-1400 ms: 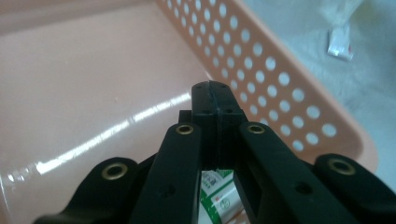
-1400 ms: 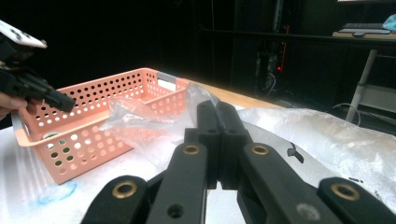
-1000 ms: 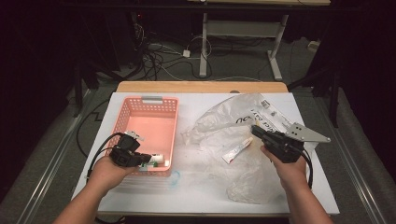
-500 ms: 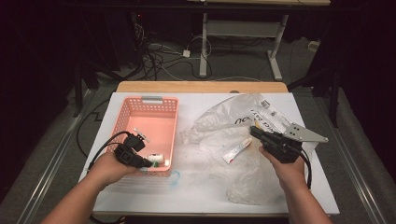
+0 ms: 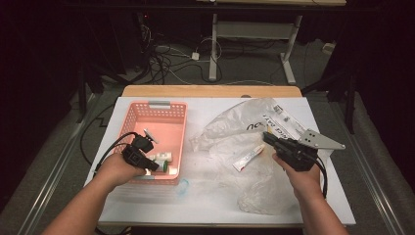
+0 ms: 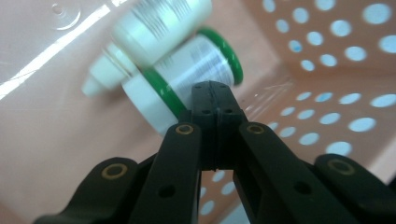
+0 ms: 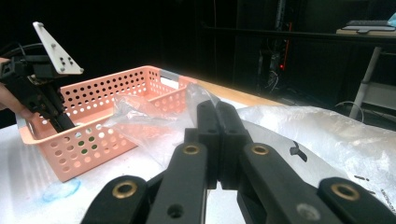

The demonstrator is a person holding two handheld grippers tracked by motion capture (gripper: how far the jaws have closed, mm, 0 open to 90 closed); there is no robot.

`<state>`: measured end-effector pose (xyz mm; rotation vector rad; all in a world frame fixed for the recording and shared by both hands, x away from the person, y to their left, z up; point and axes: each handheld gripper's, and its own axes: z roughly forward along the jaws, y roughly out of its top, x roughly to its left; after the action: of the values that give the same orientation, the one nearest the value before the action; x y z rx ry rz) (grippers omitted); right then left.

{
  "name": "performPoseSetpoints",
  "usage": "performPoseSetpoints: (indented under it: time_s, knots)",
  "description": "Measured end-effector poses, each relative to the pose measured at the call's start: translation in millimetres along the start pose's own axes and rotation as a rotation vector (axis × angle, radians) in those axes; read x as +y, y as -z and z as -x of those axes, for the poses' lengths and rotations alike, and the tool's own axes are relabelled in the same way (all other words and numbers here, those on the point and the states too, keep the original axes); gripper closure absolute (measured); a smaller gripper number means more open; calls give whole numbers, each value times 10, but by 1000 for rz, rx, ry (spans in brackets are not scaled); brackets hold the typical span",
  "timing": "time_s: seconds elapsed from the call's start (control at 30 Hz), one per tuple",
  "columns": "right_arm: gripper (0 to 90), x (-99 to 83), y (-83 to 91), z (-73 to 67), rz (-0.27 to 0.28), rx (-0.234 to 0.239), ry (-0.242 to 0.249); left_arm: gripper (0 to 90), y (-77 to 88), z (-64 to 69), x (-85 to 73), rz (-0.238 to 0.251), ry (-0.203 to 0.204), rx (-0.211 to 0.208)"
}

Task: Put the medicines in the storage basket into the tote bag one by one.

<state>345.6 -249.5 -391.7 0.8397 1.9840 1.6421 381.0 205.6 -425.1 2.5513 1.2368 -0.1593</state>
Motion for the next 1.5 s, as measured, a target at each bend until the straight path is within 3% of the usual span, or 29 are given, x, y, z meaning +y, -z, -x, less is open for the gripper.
performPoseSetpoints:
  time_s: [0.5,0.67,0.73,0.87,0.9,0.97,1.1,1.17,1.23,1.33,1.4,1.5]
  knots:
    - [900,14,26,-3,4,-3,4,879,2,-62,89,59,8,48]
    - [900,12,17,-4,3,-3,4,879,88,-77,124,135,9,79]
    - [900,9,12,-9,2,-2,3,877,132,-81,146,188,17,113]
    - [900,5,9,-13,-1,-1,5,878,212,-146,215,290,48,134]
    - [900,5,8,-15,-1,-1,5,878,214,-165,241,301,49,134]
    - [900,6,8,-19,-2,0,4,879,201,-195,291,303,68,181]
    - [900,5,17,-14,-1,-2,5,877,135,-213,352,309,104,180]
    - [900,4,21,-7,0,-3,1,874,109,-186,360,310,103,185]
    - [900,3,24,-3,1,-3,2,780,88,-165,369,300,114,191]
    - [900,7,27,-6,2,-3,2,489,54,-167,393,279,161,157]
    - [900,10,27,-12,4,-3,3,297,24,-173,414,262,192,158]
    - [900,16,31,-21,3,-2,5,174,-17,-199,441,232,227,146]
